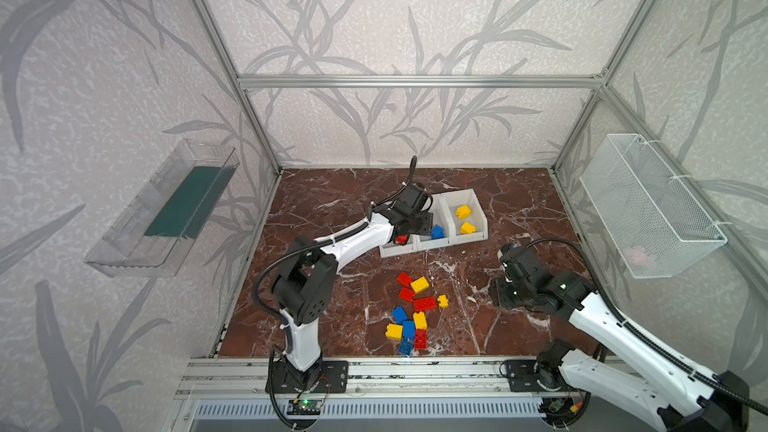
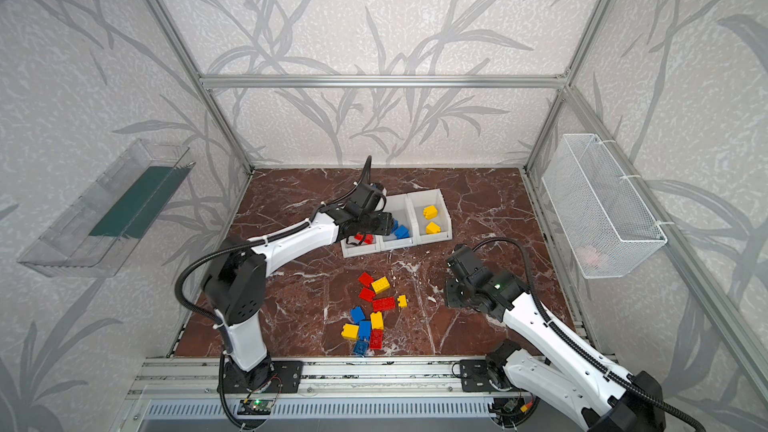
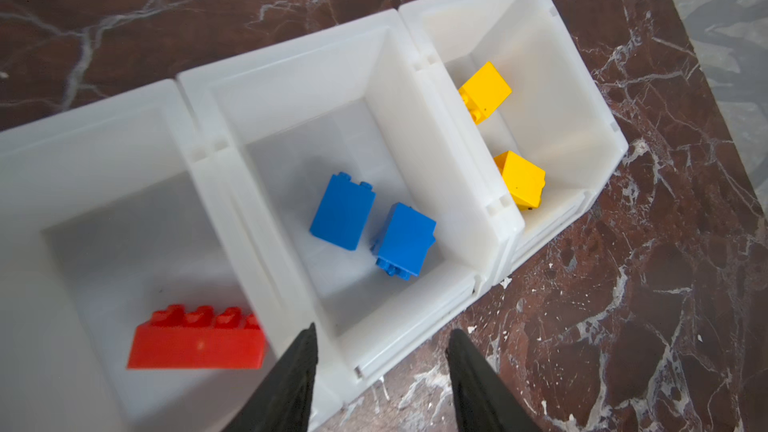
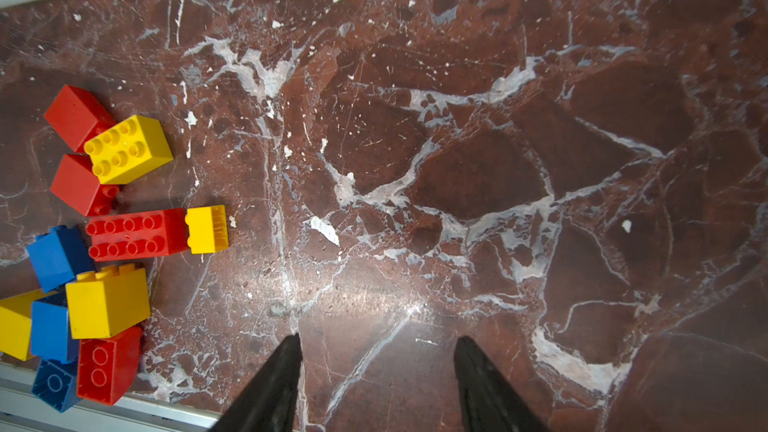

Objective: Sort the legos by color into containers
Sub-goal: 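Withdraw the left gripper from the bin while the right gripper reaches toward the pile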

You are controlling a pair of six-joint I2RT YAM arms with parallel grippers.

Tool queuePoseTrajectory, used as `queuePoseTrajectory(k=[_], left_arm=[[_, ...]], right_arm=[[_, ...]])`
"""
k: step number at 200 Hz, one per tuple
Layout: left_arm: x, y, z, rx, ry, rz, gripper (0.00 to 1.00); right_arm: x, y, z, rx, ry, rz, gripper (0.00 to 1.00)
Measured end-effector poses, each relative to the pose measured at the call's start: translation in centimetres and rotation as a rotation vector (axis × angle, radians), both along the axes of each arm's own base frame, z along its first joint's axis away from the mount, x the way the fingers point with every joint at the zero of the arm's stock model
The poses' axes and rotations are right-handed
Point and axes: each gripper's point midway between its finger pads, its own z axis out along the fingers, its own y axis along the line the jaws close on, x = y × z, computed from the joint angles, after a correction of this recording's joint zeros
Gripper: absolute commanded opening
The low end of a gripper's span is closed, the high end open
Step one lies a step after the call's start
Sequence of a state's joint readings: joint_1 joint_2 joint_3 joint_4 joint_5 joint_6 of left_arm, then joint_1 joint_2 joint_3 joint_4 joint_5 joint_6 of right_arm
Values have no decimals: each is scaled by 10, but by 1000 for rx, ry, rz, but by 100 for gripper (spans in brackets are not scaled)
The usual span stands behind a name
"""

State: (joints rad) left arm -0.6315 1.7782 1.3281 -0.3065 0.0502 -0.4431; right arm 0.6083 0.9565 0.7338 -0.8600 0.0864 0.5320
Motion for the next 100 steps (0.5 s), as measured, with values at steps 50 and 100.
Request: queuePoseTrajectory(k=[50,100], left_arm=[[-36,55,1,0,-14,80,56],[-61,85,-8,4,-10,135,56]], right_arm=[[17,36,-2,-7,51,70,59],[29,96,-5,-17,75,203,62]])
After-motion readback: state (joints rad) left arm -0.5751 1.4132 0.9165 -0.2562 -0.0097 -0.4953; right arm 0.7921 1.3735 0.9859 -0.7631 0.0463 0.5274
